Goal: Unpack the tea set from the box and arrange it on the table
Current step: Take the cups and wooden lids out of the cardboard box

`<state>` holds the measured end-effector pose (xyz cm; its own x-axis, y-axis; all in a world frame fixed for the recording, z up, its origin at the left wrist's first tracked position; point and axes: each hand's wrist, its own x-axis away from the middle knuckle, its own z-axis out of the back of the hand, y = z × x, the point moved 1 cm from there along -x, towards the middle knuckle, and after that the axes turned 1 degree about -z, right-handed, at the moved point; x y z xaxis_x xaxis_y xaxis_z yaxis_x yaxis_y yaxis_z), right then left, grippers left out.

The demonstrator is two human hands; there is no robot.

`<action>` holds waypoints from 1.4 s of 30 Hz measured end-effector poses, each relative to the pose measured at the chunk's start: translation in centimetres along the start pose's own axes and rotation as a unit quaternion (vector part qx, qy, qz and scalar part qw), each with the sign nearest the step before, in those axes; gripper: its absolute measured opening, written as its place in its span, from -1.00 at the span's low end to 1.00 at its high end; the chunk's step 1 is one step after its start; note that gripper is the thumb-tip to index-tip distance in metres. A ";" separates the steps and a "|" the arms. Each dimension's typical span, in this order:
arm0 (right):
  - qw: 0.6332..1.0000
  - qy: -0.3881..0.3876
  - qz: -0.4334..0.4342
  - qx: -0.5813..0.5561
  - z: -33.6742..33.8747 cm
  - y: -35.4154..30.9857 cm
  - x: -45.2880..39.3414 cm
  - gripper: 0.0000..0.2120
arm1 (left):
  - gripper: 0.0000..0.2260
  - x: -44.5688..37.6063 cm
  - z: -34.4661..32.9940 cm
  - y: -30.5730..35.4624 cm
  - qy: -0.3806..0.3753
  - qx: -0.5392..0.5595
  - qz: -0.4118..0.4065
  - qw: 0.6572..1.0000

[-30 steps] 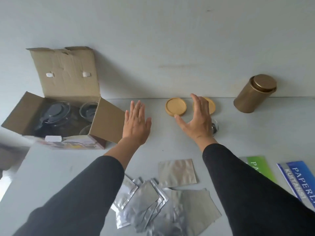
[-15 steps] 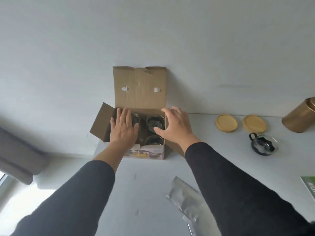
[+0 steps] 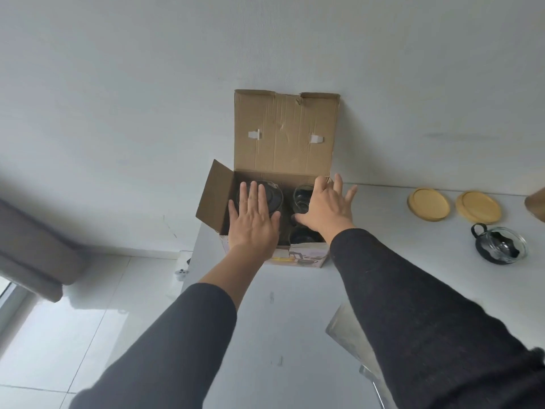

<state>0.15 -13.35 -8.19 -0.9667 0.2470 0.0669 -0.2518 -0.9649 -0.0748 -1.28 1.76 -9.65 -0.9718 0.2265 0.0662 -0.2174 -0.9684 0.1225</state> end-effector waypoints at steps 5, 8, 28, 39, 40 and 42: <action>0.998 0.031 -0.007 -0.049 -0.4 -0.3 -0.2 -0.24 | -0.44 -0.1 -0.1 -0.2 -0.004 0.002 -0.003 1.000; 0.995 0.079 0.003 -0.060 -0.1 -0.2 -0.1 -0.26 | -0.44 -0.1 0.1 -0.2 -0.011 0.001 -0.001 1.000; 0.897 0.240 -0.078 -0.362 -1.8 22.4 6.0 -0.20 | -0.47 0.8 -2.6 20.7 0.049 0.135 -0.119 0.982; 0.892 0.178 -0.114 -0.399 -7.0 32.1 5.3 -0.16 | -0.33 1.3 -12.0 27.6 -0.182 0.042 -0.061 0.980; 0.892 0.178 -0.112 -0.400 -7.3 32.5 5.2 -0.16 | -0.32 1.4 -12.3 27.7 -0.194 0.045 -0.055 0.978; 0.893 0.175 -0.110 -0.400 -7.7 33.0 4.8 -0.15 | -0.32 1.4 -12.7 27.9 -0.204 0.045 -0.049 0.977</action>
<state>-13.12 -43.29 -18.02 -0.8101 0.5700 -0.1372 -0.2544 -0.5526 -0.7937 -9.81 -26.23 -18.70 -0.8256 0.3575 0.4367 -0.2801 -0.9313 0.2328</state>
